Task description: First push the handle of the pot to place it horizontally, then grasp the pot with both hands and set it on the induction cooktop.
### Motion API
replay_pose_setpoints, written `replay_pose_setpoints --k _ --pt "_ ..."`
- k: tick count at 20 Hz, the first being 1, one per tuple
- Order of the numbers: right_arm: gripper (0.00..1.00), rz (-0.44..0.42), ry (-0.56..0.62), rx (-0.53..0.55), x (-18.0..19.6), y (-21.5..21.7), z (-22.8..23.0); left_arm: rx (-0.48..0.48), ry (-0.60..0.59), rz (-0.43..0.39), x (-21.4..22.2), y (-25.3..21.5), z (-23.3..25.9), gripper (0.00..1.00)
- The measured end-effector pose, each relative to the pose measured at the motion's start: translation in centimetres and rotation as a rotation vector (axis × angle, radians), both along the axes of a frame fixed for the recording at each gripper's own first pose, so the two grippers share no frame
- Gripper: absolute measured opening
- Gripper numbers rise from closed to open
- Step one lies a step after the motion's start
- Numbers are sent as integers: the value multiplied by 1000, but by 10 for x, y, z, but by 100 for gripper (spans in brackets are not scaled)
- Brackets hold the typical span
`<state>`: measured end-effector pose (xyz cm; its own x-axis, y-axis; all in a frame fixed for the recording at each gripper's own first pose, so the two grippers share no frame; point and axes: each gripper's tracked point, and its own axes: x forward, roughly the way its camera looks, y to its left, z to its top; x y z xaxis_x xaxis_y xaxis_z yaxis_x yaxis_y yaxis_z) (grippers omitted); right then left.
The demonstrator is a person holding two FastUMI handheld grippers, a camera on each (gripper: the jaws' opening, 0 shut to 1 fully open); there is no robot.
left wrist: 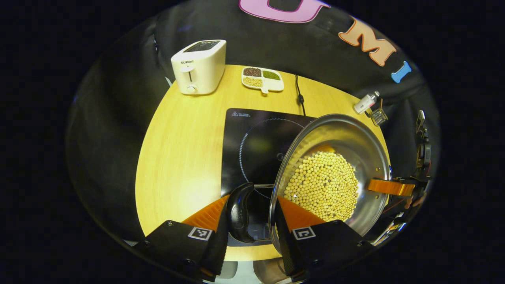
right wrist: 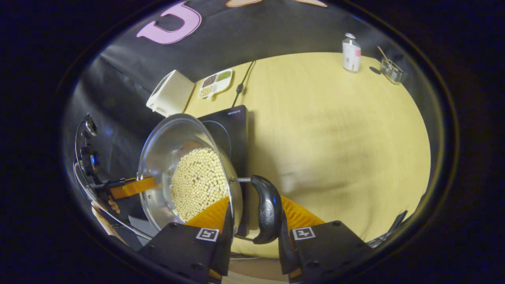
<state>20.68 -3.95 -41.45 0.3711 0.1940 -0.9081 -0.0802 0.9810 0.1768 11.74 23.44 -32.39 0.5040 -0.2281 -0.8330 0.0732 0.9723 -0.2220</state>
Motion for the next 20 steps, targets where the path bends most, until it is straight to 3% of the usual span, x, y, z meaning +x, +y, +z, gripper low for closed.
replay_pose_setpoints --k 5,6,11,12,13,14,16,18,19,20 --pt "46 -2 -22 -4 12 8 -4 35 -26 23 24 20 -4 59" --pt "53 -5 -30 -9 15 9 -8 46 -25 28 27 23 -6 60" --pt "52 -22 -38 -16 28 14 -17 69 -10 58 46 33 -22 59" --pt "46 -20 -41 -19 32 16 -21 74 -9 60 48 36 -24 60" --pt "46 -20 -41 -18 36 17 -24 77 -13 63 51 36 -25 59" --pt "53 -21 -41 -15 41 19 -27 82 -15 63 53 38 -26 59" --pt "53 -21 -38 -13 46 23 -34 91 -17 65 57 40 -29 60" --pt "47 -20 -29 -15 47 25 -39 96 -12 67 59 41 -32 59" --pt "53 -19 -27 -16 50 25 -41 96 -9 71 61 43 -34 59" --pt "53 -20 -26 -15 50 26 -41 97 -3 73 59 42 -34 60"
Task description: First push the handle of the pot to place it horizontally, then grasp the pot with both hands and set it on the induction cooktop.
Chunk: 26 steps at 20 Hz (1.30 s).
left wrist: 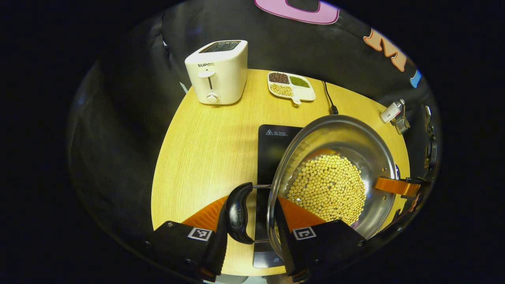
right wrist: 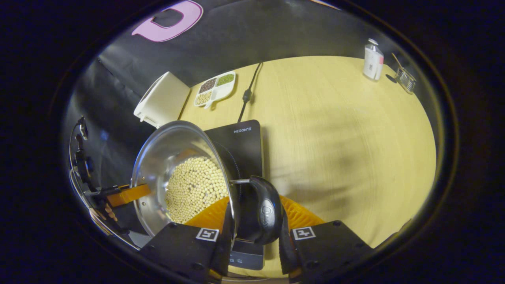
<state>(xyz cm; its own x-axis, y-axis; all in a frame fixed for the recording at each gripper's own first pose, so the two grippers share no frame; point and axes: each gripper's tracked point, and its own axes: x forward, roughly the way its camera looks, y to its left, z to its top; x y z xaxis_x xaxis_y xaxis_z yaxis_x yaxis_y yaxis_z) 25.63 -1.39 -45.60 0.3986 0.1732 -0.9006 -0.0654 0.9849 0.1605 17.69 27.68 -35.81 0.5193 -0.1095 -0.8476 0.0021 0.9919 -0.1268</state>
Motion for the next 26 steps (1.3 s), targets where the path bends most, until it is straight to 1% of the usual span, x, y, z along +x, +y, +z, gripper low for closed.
replay_pose_setpoints --k 1,3,6,7,9,10,12,13,14,15,16,18,19,20,21,22,23,24,26 --pt "47 -5 -7 0 5 2 0 1 0 0 0 -1 0 61" --pt "46 0 -10 1 8 1 1 5 -10 -2 1 1 -1 61" --pt "47 6 -12 6 9 1 1 1 -11 5 2 1 -1 63" --pt "53 8 -12 7 10 1 1 1 -10 4 1 1 -2 64" --pt "53 12 -13 9 11 1 1 3 -14 2 1 1 -2 64" --pt "47 14 -12 10 9 2 1 4 -14 5 1 1 -2 64" --pt "47 20 -8 15 9 1 1 7 -13 12 1 1 -2 67" --pt "50 22 -8 16 11 1 1 11 -15 17 2 1 -2 67" --pt "50 29 -5 24 8 3 1 10 -20 31 2 1 -3 69" --pt "53 34 -14 16 9 2 1 18 -34 41 4 2 -1 70" --pt "61 36 -39 22 10 0 7 29 -52 54 6 5 2 68" --pt "87 35 -99 28 12 -7 25 61 -111 72 8 12 14 100" --pt "99 29 -133 24 16 -10 31 71 -142 76 10 14 18 96" --pt "100 22 -171 22 16 -15 42 77 -174 77 9 14 28 96" --pt "94 11 -208 20 18 -21 54 83 -204 74 7 12 38 98" --pt "94 0 -245 19 18 -28 66 92 -230 68 4 10 48 98" --pt "100 -14 -280 19 19 -34 79 102 -253 66 2 8 57 98" --pt "93 -27 -310 21 17 -39 89 113 -275 60 0 5 66 98" --pt "93 -54 -364 24 12 -49 112 133 -320 44 -4 -5 85 98"
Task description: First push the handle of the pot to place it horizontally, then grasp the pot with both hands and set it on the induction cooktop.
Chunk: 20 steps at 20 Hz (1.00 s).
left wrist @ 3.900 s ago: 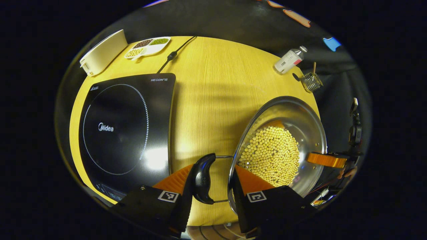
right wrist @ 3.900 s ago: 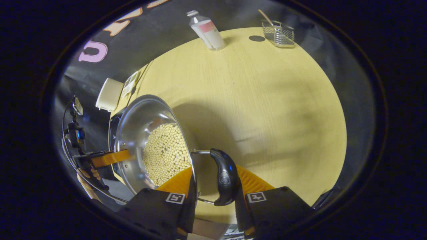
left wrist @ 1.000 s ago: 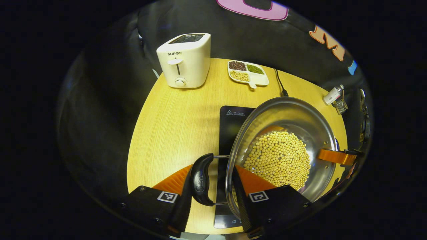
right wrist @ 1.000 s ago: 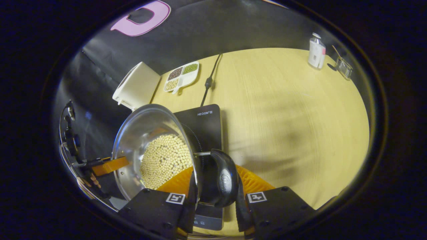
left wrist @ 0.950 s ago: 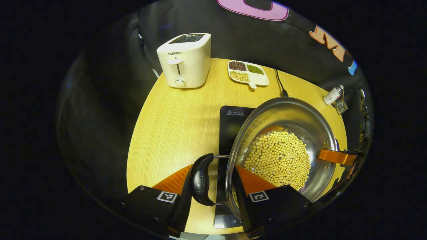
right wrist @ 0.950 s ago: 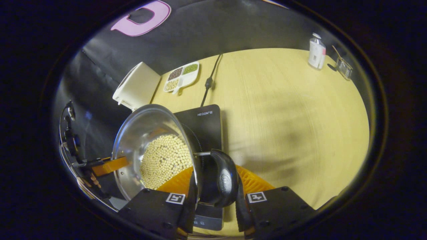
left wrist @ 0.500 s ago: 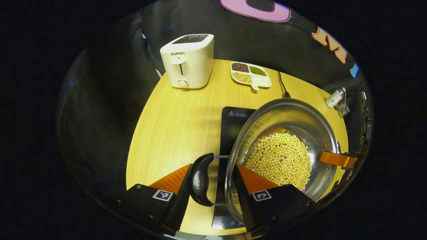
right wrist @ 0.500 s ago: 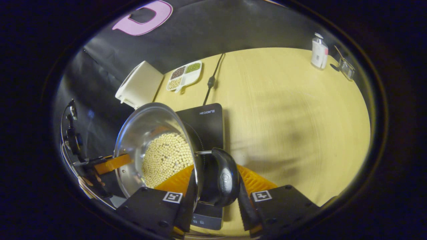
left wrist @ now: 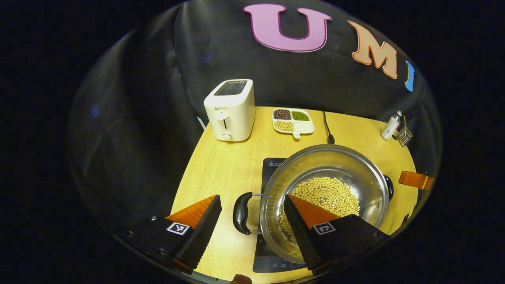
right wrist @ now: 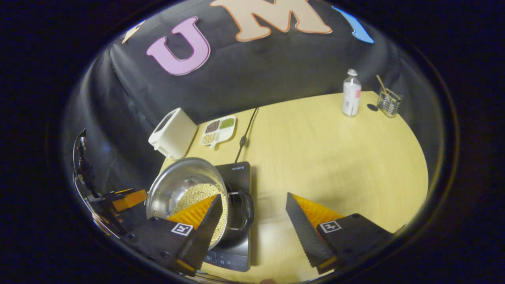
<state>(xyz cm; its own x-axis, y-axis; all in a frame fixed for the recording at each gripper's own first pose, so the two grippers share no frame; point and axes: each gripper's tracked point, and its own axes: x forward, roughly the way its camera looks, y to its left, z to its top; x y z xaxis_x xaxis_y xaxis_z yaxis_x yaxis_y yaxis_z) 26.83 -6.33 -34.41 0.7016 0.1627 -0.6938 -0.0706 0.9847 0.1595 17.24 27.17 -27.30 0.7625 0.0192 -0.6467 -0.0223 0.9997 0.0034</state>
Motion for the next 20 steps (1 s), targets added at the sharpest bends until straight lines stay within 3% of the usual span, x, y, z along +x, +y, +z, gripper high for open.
replay_pose_setpoints --k 1,2,4,5,6,7,9,10,11,12,17,18,20 --pt "93 -11 -22 3 -2 -6 11 10 -21 -13 -3 -8 11 98" --pt "99 -19 -38 9 -8 -10 20 17 -48 -30 -5 -17 21 98" --pt "100 -25 -73 10 -16 -21 40 27 -103 -60 -10 -37 43 97" --pt "92 -23 -91 3 -18 -27 50 25 -129 -70 -13 -51 54 96" --pt "92 -21 -112 -2 -22 -33 60 22 -151 -80 -17 -64 64 96" --pt "100 -19 -135 -4 -24 -39 72 20 -172 -86 -21 -77 74 96" --pt "99 -12 -196 1 -27 -51 101 10 -250 -65 -33 -102 101 96" --pt "93 -3 -231 1 -29 -60 116 12 -284 -53 -38 -111 114 96" --pt "93 4 -270 -5 -29 -70 134 23 -323 -34 -40 -113 130 96" --pt "99 13 -313 -11 -30 -81 153 39 -361 -19 -45 -118 146 97" --pt "99 46 -520 -51 -42 -131 240 49 -542 35 -82 -186 209 96" --pt "92 46 -551 -73 -47 -144 251 39 -568 45 -85 -202 217 96" --pt "92 52 -621 -115 -56 -167 275 30 -609 59 -99 -227 233 97"
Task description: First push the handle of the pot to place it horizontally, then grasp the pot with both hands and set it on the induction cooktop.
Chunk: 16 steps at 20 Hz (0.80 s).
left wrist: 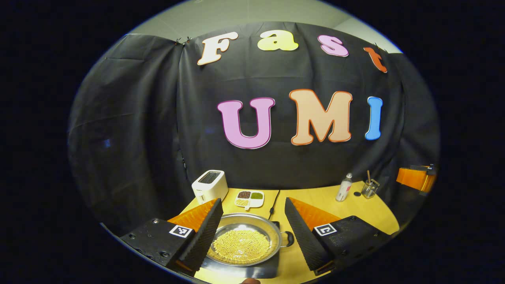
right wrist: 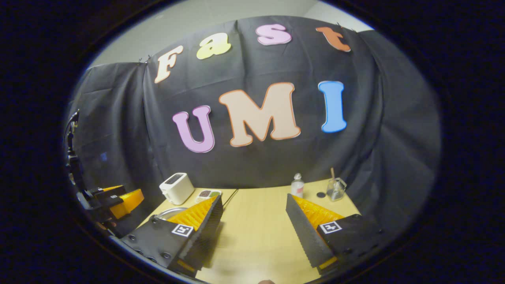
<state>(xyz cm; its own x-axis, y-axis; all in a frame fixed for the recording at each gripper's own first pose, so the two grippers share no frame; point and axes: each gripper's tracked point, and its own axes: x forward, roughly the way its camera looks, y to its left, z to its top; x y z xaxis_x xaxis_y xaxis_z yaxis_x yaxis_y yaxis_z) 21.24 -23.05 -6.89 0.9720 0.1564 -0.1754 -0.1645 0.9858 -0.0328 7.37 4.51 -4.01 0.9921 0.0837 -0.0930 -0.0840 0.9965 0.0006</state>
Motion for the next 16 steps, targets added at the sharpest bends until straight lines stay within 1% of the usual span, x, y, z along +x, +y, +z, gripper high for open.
replay_pose_setpoints --k 4,6,8,11,16 --pt "92 27 -107 -4 -31 -34 40 17 -109 46 -25 -33 36 96" --pt "93 40 -144 4 -45 -52 49 12 -153 51 -39 -52 47 96" --pt "93 42 -154 26 -58 -69 54 8 -180 56 -50 -66 47 96" --pt "93 33 -170 48 -66 -89 56 10 -185 66 -66 -82 42 96" --pt "93 32 -169 69 -84 -106 54 16 -152 49 -80 -102 26 96"
